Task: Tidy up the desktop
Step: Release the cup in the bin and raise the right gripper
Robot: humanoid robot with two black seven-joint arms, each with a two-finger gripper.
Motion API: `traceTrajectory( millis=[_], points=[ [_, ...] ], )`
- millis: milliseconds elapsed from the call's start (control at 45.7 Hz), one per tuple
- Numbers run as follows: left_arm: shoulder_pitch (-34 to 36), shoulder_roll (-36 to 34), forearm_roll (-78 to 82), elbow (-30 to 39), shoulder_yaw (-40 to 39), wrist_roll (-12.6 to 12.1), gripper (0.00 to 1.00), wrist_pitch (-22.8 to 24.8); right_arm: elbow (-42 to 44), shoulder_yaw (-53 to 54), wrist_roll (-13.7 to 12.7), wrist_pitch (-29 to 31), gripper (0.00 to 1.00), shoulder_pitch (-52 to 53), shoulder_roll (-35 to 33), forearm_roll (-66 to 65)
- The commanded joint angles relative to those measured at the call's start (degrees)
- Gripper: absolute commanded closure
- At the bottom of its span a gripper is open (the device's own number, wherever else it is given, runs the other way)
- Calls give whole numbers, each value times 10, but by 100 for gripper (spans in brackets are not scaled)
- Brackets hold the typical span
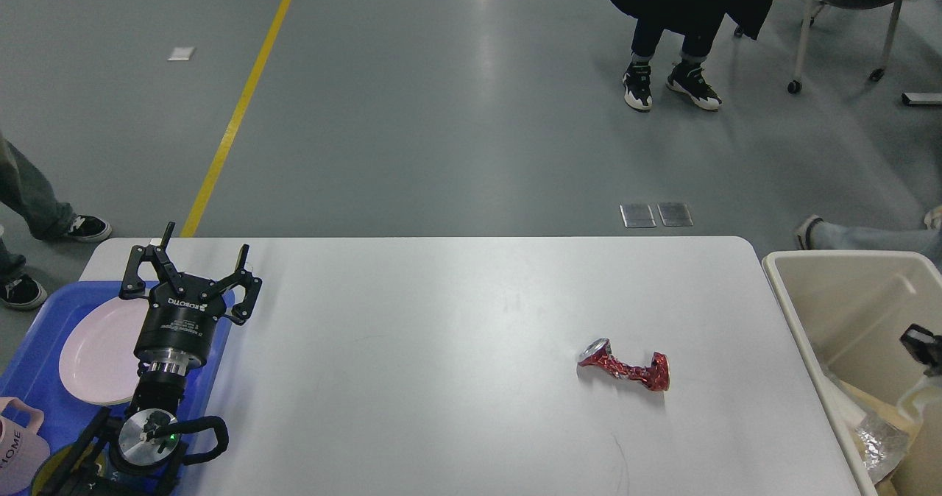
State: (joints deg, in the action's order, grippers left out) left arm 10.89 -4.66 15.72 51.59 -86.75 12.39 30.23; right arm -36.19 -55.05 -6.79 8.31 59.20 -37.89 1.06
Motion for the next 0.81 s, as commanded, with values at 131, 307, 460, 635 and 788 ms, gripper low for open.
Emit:
traceTrajectory(
  millis=[131, 307, 460, 635, 788],
  points=[
    [0, 0, 0, 0, 0, 0, 4, 0, 297, 58, 15, -56, 100, -245, 153, 10],
    [0, 0, 0, 0, 0, 0, 4, 0, 322, 45, 13, -122, 100, -289, 198, 9],
    [0, 0, 0, 0, 0, 0, 4, 0, 322, 46, 12, -127, 100, -295, 197, 9],
    [0, 0, -1, 0, 0, 0, 4, 0, 322, 50, 10, -128, 100, -296, 193, 10],
    [0, 0, -1, 0, 0, 0, 4, 0, 323, 50, 9, -141, 1, -291, 193, 10]
  ],
)
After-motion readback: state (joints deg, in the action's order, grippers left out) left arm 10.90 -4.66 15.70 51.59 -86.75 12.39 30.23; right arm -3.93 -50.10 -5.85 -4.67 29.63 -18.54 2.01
